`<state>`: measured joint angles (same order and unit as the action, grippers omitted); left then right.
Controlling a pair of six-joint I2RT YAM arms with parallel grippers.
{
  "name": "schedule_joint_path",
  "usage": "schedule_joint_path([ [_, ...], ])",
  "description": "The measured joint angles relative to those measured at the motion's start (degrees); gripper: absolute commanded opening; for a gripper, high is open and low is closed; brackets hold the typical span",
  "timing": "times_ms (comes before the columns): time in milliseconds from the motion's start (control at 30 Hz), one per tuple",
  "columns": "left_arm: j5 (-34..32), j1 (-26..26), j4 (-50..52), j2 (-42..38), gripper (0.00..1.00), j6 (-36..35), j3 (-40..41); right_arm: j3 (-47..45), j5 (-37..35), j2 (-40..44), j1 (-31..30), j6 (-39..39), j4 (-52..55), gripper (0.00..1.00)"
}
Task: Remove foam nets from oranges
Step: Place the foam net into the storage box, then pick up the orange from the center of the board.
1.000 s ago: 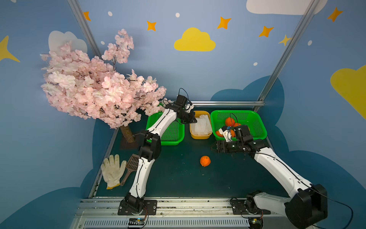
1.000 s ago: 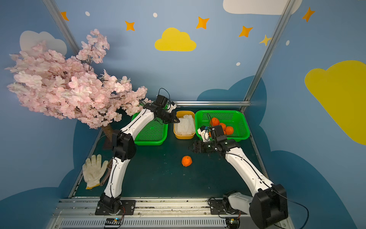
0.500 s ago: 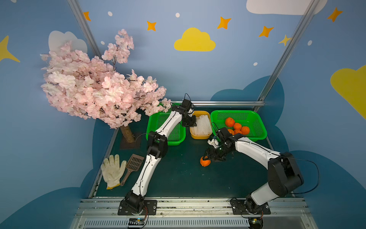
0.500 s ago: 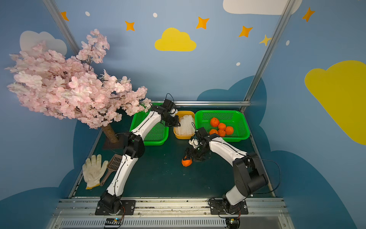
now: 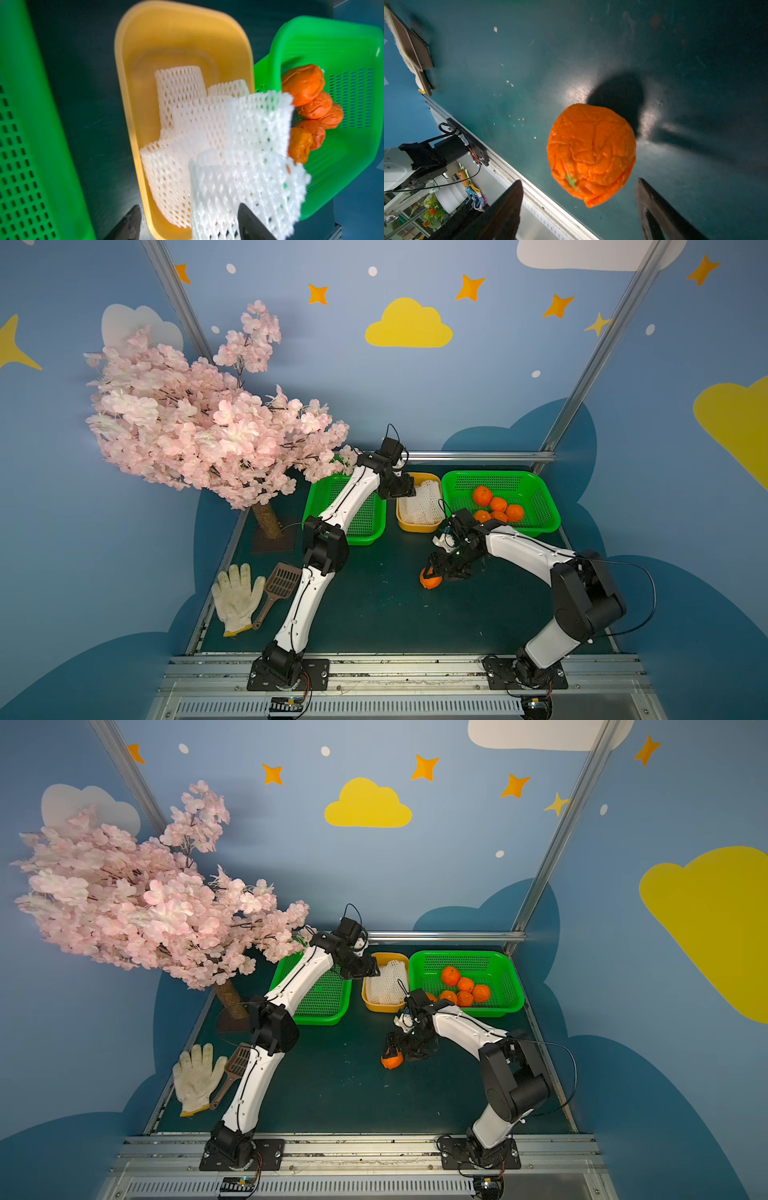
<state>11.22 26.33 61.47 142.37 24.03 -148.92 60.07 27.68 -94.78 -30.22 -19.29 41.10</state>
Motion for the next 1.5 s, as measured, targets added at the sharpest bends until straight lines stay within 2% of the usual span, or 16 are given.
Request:
schedule_joint_path([
  [500,-1.9,1.05,2.16,-5.99,0.77,-0.09,1.97,3.54,-0.79,-5.97,-0.39,0.07,-0.57,0.84],
  [733,-1.16,3.34,0.98,-15.19,0.77,-2.89,4.68,4.59,-0.92,-8.39,-0.96,0.04,-0.55,0.8],
  [833,-0.55,4.31,-0.44,-21.31,0.77,-3.89,9.64,5.27,-1.18,-9.64,-1.68,0.09,-0.33,0.76],
  [933,-0.26,4.76,-3.3,-28.15,0.77,-4.72,17.03,5.64,-1.4,-10.32,-2.25,0.15,-0.11,0.66],
  [1067,-0.46,4.52,-8.55,-36.83,0.77,-5.51,28.24,7.1,-2.71,-10.4,-2.47,0.31,1.27,0.58],
  [1167,-0.83,4.44,-12.81,-43.41,0.79,-6.29,36.89,8.85,-3.58,-10.36,-2.08,0.5,2.82,0.48],
  [1367,-2.34,4.17,-21.7,-58.51,0.99,-8.83,52.59,12.41,-4.59,-6.16,1.53,1.7,6.91,0.46],
  [1500,-4.48,3.17,-27.78,-70.29,1.0,-11.23,61.44,17.25,-5.07,-0.26,6.91,3.52,11.21,0.47],
])
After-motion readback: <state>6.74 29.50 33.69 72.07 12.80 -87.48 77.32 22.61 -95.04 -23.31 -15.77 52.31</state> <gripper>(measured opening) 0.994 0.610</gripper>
